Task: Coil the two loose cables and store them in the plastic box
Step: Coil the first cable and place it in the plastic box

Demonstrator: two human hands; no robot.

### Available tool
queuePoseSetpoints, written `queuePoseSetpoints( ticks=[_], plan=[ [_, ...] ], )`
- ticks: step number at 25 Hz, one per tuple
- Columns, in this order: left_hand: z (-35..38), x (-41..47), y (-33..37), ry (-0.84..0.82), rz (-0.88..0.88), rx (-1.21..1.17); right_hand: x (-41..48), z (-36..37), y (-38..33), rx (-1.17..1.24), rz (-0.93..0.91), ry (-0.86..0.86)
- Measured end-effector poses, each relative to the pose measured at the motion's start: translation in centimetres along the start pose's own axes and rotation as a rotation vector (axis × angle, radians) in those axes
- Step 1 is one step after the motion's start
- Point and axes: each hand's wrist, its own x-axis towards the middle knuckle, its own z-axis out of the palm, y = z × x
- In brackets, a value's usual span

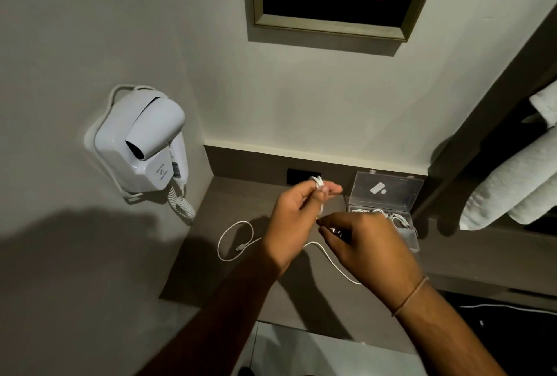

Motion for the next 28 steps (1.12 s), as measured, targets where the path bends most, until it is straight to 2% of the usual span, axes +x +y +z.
queuePoseSetpoints(
  ticks=[2,5,7,11,13,16,17,20,24,28],
  plan=[
    [0.3,-0.1,0.3,-0.016,-0.059,0.138,0.9,-1.2,-0.6,-0.029,-0.044,0.015],
    [-0.8,0.6,0.3,-0.065,-0.172,0.306,1.6,-2.0,-1.0,0.080,-0.066,-0.062],
    [-1.8,0.7,0.3,-0.146,-0.264,0.262,1.7,-1.9,-1.1,0.111,-0.054,-0.071],
    [-3.0,1.1,0.3,-0.209,-0.408,0.090,1.9,-0.4,-1.8,0.121,0.041,0.152],
    [-3.7,1.5,0.2,-0.214,-0.425,0.053,2.2,0.5,-2.2,0.340,0.112,0.166],
    [-4.9,2.2,-0.6,-0.241,-0.419,0.038,2.6,1.5,-2.8,0.844,0.270,0.070],
    [-5.1,2.4,-0.9,-0.248,-0.415,0.045,2.7,1.8,-2.9,0.895,0.314,0.065],
    [-5.4,3.2,-2.3,-0.246,-0.424,0.091,2.9,2.8,-2.9,0.744,0.391,0.084],
    [-4.7,4.6,-4.3,-0.327,-0.440,0.157,3.0,3.8,-0.8,0.563,0.467,0.103],
    [-1.9,6.5,-6.7,-0.327,-0.422,0.349,3.5,5.2,2.9,0.411,0.484,0.147]
  ],
)
